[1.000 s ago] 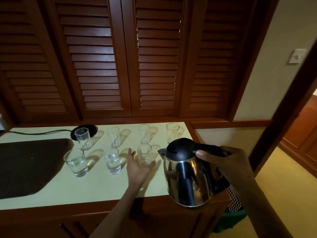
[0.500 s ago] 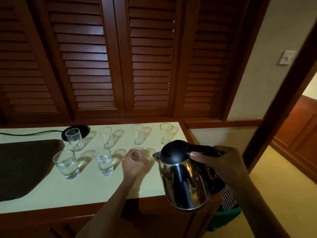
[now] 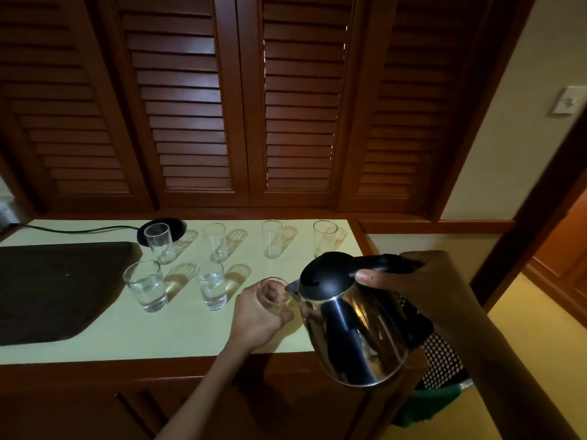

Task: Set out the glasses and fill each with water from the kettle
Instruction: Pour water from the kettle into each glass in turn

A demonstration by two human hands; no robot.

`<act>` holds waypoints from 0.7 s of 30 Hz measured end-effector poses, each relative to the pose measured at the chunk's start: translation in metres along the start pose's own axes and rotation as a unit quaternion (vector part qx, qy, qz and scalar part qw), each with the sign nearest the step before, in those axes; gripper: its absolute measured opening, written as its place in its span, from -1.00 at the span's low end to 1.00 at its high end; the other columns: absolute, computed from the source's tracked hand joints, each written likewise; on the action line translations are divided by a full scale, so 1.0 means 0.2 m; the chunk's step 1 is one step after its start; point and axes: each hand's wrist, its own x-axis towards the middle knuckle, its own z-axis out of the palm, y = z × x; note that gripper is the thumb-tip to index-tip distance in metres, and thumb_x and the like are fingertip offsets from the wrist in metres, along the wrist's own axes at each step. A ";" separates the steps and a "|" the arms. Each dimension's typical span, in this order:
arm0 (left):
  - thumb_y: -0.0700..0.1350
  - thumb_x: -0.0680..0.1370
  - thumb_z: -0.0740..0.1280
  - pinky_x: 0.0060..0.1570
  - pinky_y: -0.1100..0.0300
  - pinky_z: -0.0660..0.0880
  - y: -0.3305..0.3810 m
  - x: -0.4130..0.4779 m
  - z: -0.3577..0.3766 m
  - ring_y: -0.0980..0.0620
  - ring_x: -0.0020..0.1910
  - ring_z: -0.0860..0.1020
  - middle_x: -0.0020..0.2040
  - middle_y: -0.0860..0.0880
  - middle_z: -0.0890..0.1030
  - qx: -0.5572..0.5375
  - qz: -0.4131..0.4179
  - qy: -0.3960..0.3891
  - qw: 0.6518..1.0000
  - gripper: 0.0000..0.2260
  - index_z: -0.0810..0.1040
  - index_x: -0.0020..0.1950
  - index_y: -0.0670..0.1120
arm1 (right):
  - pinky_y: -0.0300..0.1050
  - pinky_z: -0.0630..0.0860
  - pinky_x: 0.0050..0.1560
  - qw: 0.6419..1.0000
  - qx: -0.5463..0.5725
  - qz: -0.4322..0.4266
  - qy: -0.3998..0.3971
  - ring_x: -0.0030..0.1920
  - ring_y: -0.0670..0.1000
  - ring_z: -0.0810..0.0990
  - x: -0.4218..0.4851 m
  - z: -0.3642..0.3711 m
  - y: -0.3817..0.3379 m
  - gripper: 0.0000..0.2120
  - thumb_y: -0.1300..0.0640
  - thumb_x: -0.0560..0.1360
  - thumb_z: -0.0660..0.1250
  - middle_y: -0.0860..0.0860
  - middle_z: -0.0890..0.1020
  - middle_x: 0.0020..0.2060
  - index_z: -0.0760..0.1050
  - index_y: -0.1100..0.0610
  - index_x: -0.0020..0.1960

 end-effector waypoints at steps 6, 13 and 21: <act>-0.25 0.19 0.55 -0.21 0.22 0.59 0.01 -0.06 -0.03 0.10 -0.26 0.68 -0.25 0.04 0.72 0.023 -0.015 -0.007 1.000 -0.76 0.64 -0.24 0.00 | 0.05 0.76 -0.18 0.996 -0.082 0.015 -0.023 -0.39 -0.05 0.76 0.02 0.02 -0.04 -0.21 -0.64 -0.10 0.42 -0.05 0.77 -0.36 0.67 0.01 -0.24; -0.23 0.17 0.53 -0.14 0.07 0.67 0.00 -0.10 -0.05 0.06 -0.20 0.71 -0.21 0.04 0.74 0.024 -0.034 -0.004 0.999 -0.71 0.68 -0.16 -0.01 | 0.08 0.75 -0.01 0.988 -0.147 0.038 -0.037 -0.22 0.02 0.77 0.05 0.09 -0.10 0.05 -0.63 -0.20 0.34 0.02 0.79 -0.18 0.71 0.11 0.01; -0.26 0.20 0.51 -0.24 0.21 0.56 0.02 -0.13 -0.05 0.04 -0.27 0.65 -0.28 0.03 0.68 0.045 -0.029 -0.017 0.998 -0.78 0.63 -0.23 -0.04 | 0.09 0.72 0.05 0.976 -0.213 -0.024 -0.041 -0.07 0.10 0.75 0.06 0.12 -0.16 0.19 -0.66 -0.15 0.25 0.08 0.77 -0.03 0.70 0.22 0.11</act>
